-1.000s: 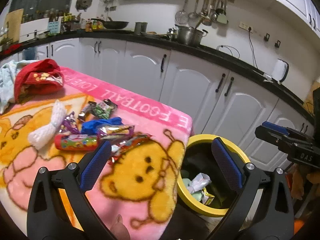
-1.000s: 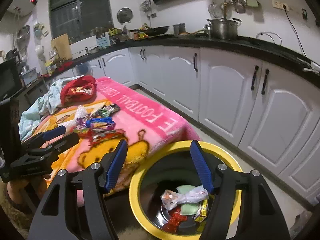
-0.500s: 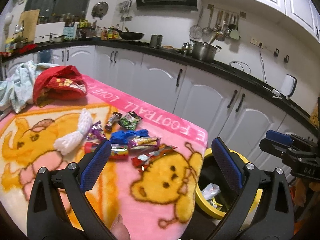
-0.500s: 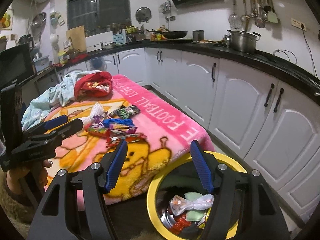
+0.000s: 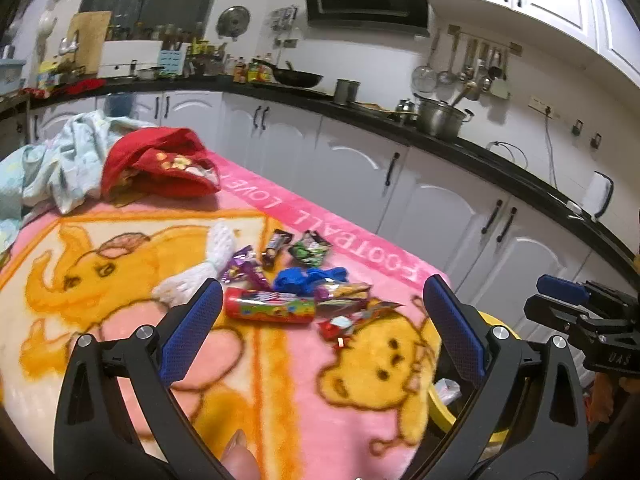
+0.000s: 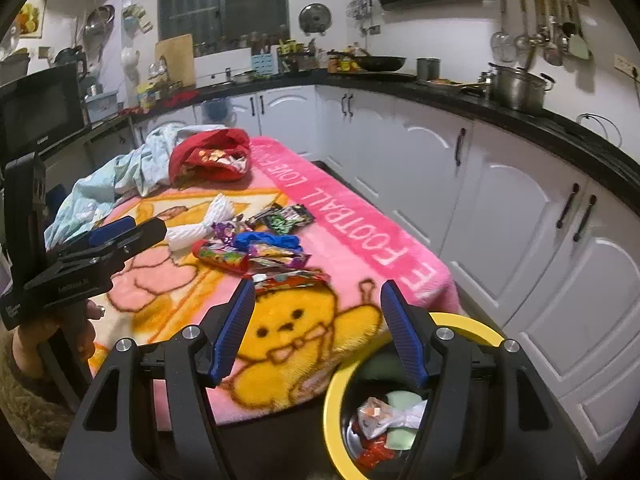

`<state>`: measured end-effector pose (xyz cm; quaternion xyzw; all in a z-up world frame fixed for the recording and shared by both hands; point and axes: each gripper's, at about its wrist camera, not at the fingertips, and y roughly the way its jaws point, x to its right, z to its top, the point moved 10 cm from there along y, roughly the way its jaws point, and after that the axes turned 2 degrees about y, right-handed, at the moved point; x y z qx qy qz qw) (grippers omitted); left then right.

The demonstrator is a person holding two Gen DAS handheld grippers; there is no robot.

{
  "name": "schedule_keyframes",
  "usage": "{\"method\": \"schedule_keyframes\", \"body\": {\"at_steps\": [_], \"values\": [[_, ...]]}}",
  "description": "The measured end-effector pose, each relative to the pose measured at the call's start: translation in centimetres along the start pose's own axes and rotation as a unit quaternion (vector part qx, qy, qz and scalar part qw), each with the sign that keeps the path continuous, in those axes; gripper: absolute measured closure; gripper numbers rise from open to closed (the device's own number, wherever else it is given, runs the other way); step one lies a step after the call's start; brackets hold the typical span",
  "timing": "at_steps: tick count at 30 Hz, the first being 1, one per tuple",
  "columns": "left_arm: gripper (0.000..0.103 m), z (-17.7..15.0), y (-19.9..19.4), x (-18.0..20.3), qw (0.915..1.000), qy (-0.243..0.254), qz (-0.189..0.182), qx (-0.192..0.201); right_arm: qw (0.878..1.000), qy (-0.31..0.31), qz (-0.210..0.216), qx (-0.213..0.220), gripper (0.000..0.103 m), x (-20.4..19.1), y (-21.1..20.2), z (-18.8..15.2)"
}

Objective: Collect trash
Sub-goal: 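Move both tools back over the snack wrappers on the table, then grasp the white mesh bundle with the left tool while the right tool grasps a snack bag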

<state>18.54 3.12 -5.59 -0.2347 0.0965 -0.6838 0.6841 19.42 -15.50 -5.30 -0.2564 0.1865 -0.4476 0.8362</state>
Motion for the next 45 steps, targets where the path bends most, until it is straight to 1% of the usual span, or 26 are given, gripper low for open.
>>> {"method": "schedule_keyframes", "body": {"at_steps": [8, 18, 25, 32, 34, 35, 38, 40, 43, 45], "values": [[0.011, -0.2, 0.7, -3.6, 0.9994, -0.018, 0.031, -0.003, 0.999, -0.025, 0.018, -0.025, 0.040, -2.2, 4.0, 0.3], [0.011, -1.1, 2.7, -8.1, 0.9966, -0.046, 0.064, -0.025, 0.996, -0.067, 0.032, -0.056, 0.040, -4.9, 10.0, 0.7], [0.011, -2.1, 4.4, -10.8, 0.9924, -0.076, 0.077, -0.060, 0.991, -0.105, 0.035, -0.080, 0.040, -6.0, 13.7, 0.5], [0.011, -2.0, 6.2, -12.9, 0.9890, -0.101, 0.076, -0.076, 0.982, -0.151, 0.029, -0.108, 0.042, -6.1, 17.1, 0.2], [0.015, -2.1, 6.7, -13.2, 0.9884, -0.105, 0.072, -0.082, 0.979, -0.163, 0.027, -0.122, 0.042, -6.1, 18.1, -0.1], [0.015, -2.2, 7.0, -13.3, 0.9882, -0.106, 0.071, -0.085, 0.977, -0.172, 0.019, -0.125, 0.043, -5.9, 18.5, -0.2], [0.019, -2.6, 7.8, -13.3, 0.9875, -0.108, 0.064, -0.096, 0.973, -0.186, 0.015, -0.137, 0.045, -5.9, 19.5, -0.6], [0.025, -3.0, 8.4, -13.3, 0.9866, -0.113, 0.058, -0.103, 0.971, -0.192, 0.014, -0.143, 0.046, -5.9, 20.0, -0.9], [0.032, -3.5, 8.8, -13.2, 0.9854, -0.118, 0.052, -0.111, 0.969, -0.199, 0.012, -0.147, 0.052, -6.0, 20.4, -1.0], [0.039, -3.7, 8.9, -13.2, 0.9852, -0.120, 0.047, -0.113, 0.969, -0.196, 0.016, -0.148, 0.061, -6.0, 20.4, -1.1]]}}
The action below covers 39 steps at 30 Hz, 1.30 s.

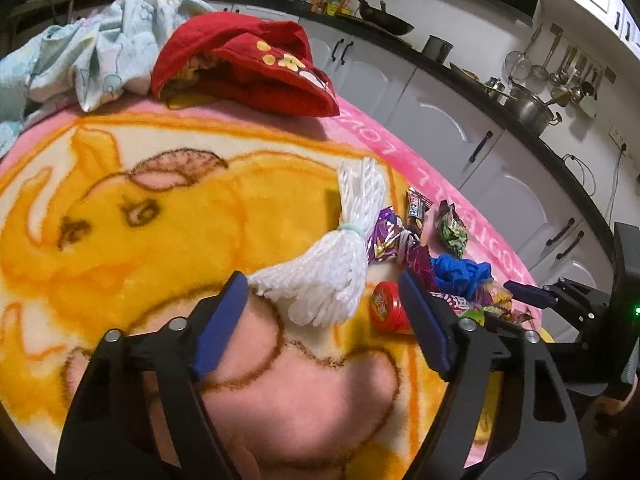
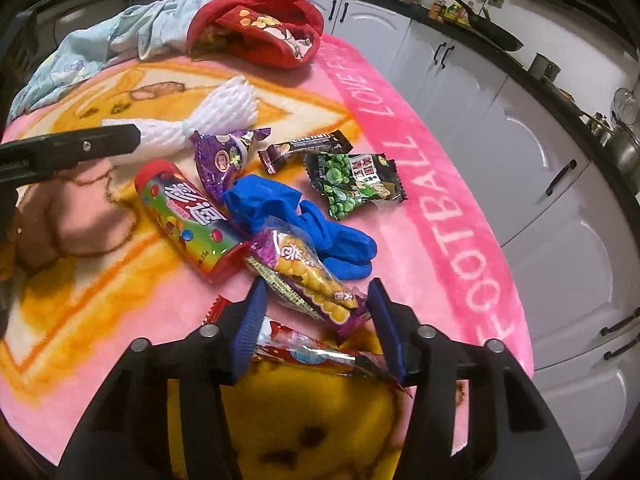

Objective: Collect trash
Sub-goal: 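Grasp the white mesh bundle with the left tool while the right tool grasps a snack bag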

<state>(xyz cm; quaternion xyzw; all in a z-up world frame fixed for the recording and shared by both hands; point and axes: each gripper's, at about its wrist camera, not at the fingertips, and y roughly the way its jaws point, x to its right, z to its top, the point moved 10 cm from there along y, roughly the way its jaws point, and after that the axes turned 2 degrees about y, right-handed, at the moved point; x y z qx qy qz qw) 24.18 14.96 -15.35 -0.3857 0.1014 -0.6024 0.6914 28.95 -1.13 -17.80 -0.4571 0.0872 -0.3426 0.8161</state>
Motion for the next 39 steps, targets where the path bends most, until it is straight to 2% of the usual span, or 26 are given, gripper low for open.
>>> {"method": "schedule_keyframes", "body": {"at_steps": [2, 6, 10, 24, 39], "values": [[0.049, -0.1, 0.1, 0.0, 1.0000, -0.001, -0.003, -0.002, 1.000, 0.000, 0.003, 0.001, 0.066, -0.1, 0.0, 0.0], [0.083, -0.4, 0.2, 0.1, 1.0000, -0.001, -0.006, -0.008, 1.000, 0.002, 0.007, 0.006, 0.071, -0.4, -0.4, 0.0], [0.097, -0.7, 0.2, 0.2, 0.9998, -0.001, -0.015, -0.009, 0.999, 0.022, 0.022, 0.013, 0.072, -0.4, -1.1, -0.1], [0.101, -1.4, -3.9, -0.3, 0.9994, -0.006, -0.017, 0.030, 0.994, 0.072, 0.060, 0.063, 0.074, -0.9, -5.0, 0.4], [0.101, -0.4, -8.7, 3.6, 0.9956, 0.041, -0.036, 0.077, 0.987, 0.097, 0.062, 0.113, 0.075, -0.2, -9.6, 0.9]]}}
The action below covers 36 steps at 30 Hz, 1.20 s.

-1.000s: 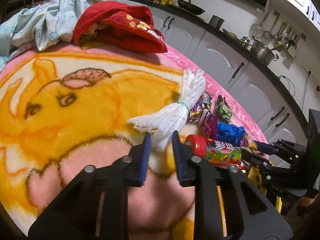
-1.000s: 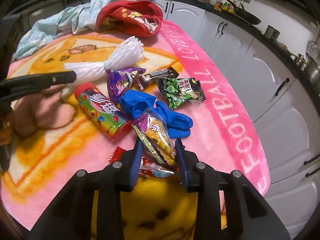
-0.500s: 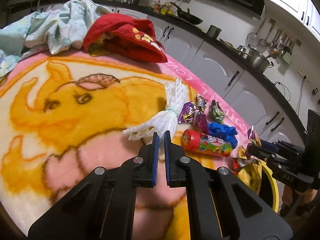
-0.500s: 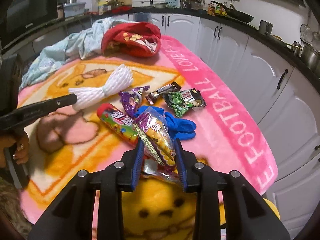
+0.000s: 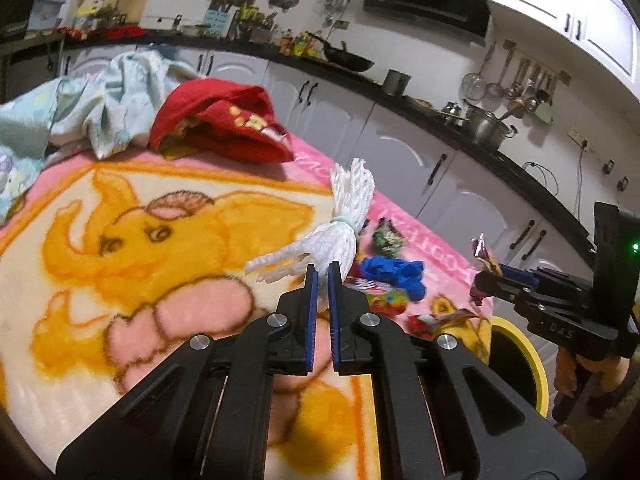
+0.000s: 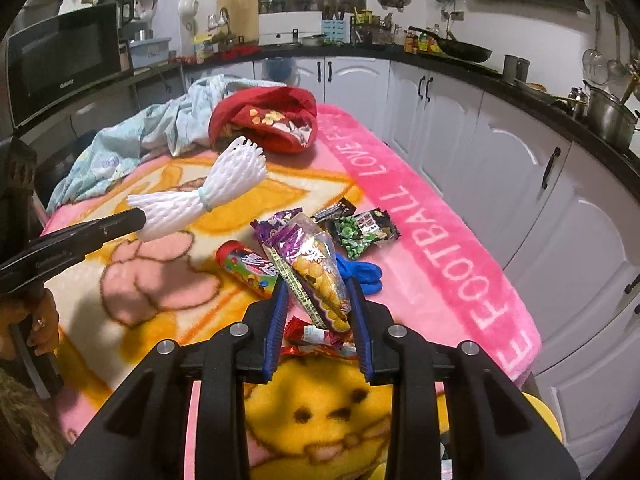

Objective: Collect trash
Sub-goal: 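Grasp the white mesh bundle with the left tool while the right tool grasps a snack bag, then carry the mesh bundle and snack bag over the yellow bin with both tools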

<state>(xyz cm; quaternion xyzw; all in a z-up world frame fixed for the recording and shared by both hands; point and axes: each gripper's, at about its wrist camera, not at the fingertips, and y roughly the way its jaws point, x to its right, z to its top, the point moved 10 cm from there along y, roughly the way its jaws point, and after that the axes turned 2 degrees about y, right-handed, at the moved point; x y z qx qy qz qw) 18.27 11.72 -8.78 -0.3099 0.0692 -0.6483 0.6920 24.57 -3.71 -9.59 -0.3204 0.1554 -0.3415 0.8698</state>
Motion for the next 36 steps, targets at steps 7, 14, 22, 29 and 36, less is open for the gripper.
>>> {"method": "schedule_keyframes", "body": {"at_steps": [7, 14, 22, 29, 36], "values": [[0.101, 0.5, -0.9, 2.5, 0.9996, 0.023, -0.014, 0.011, 1.000, 0.009, -0.002, 0.014, 0.075, 0.6, -2.0, -0.2], [0.101, 0.7, -1.5, 5.1, 0.9984, 0.046, -0.027, 0.017, 0.999, 0.023, -0.005, 0.034, 0.075, 1.7, -4.5, -0.1], [0.101, 0.7, -2.1, 8.0, 0.9962, 0.072, -0.044, 0.021, 0.998, 0.042, -0.019, 0.047, 0.075, 3.7, -7.1, -0.8], [0.101, -0.1, -1.7, 10.7, 0.9936, 0.095, -0.060, 0.014, 0.996, 0.065, -0.034, 0.053, 0.075, 5.9, -9.2, -2.2], [0.101, -1.1, -1.6, 14.3, 0.9890, 0.125, -0.079, 0.007, 0.993, 0.078, -0.057, 0.064, 0.075, 8.3, -11.8, -3.9]]}}
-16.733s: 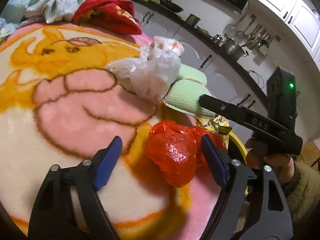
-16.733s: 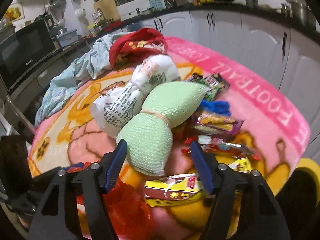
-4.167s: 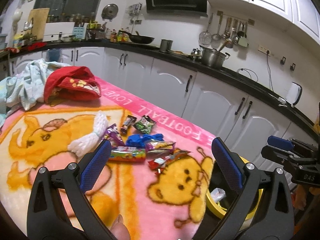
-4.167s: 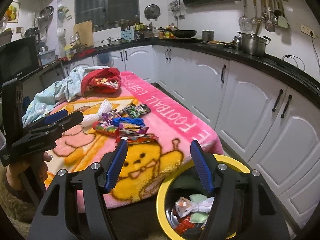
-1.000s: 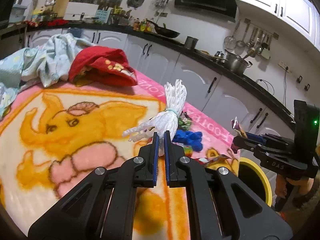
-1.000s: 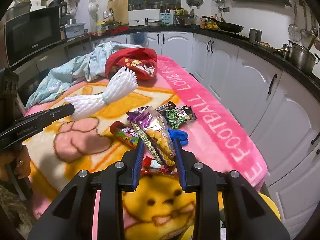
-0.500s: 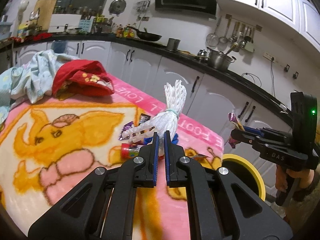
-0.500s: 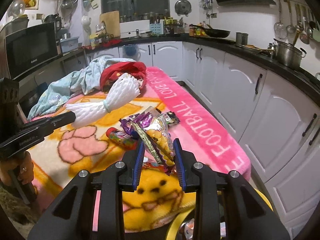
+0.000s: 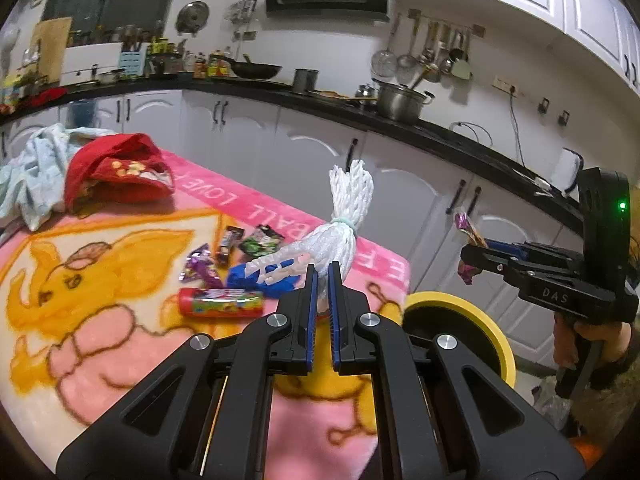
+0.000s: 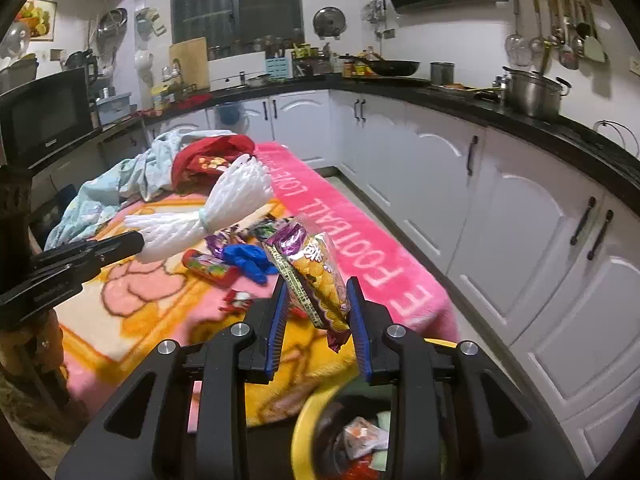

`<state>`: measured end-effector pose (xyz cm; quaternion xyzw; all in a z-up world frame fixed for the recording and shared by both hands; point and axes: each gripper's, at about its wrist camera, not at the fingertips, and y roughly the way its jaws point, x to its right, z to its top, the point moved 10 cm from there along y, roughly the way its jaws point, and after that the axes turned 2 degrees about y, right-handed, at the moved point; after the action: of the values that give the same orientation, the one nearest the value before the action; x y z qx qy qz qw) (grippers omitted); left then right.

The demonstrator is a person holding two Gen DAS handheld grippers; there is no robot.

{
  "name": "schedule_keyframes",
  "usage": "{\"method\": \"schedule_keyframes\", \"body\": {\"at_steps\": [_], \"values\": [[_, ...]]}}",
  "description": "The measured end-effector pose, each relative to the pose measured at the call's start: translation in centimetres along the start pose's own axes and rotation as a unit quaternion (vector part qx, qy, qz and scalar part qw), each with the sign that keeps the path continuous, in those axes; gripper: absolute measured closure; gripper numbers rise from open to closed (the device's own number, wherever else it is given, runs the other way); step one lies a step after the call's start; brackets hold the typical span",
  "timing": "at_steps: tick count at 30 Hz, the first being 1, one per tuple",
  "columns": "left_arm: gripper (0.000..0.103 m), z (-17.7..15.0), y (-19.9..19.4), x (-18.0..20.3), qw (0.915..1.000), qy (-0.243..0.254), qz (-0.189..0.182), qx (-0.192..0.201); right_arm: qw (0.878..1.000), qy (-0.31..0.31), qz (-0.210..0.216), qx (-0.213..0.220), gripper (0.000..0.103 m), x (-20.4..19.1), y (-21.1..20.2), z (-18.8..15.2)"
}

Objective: Collect trash
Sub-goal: 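Carry the mesh bundle and snack bag over the yellow bin with both tools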

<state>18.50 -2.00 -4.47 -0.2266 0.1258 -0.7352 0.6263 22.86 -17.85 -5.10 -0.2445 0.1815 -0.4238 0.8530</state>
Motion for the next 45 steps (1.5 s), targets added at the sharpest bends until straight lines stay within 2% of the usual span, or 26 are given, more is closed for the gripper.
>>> {"method": "schedule_keyframes", "body": {"at_steps": [8, 21, 34, 45], "values": [[0.101, -0.8, 1.5, 3.6, 0.9991, 0.033, -0.021, -0.016, 0.999, 0.022, -0.030, 0.005, 0.075, 3.8, -2.1, -1.6], [0.101, -2.6, 5.0, 10.4, 0.9929, 0.091, -0.062, -0.044, 0.997, 0.047, -0.065, 0.002, 0.075, 7.5, -4.2, -4.3], [0.101, -6.1, 8.0, 13.6, 0.9855, 0.118, -0.080, -0.092, 0.993, 0.088, -0.072, -0.022, 0.075, 10.8, -3.6, -8.6], [0.101, -9.8, 10.5, 14.8, 0.9776, 0.123, -0.095, -0.142, 0.990, 0.109, -0.071, -0.052, 0.075, 12.6, -2.0, -11.4]]}}
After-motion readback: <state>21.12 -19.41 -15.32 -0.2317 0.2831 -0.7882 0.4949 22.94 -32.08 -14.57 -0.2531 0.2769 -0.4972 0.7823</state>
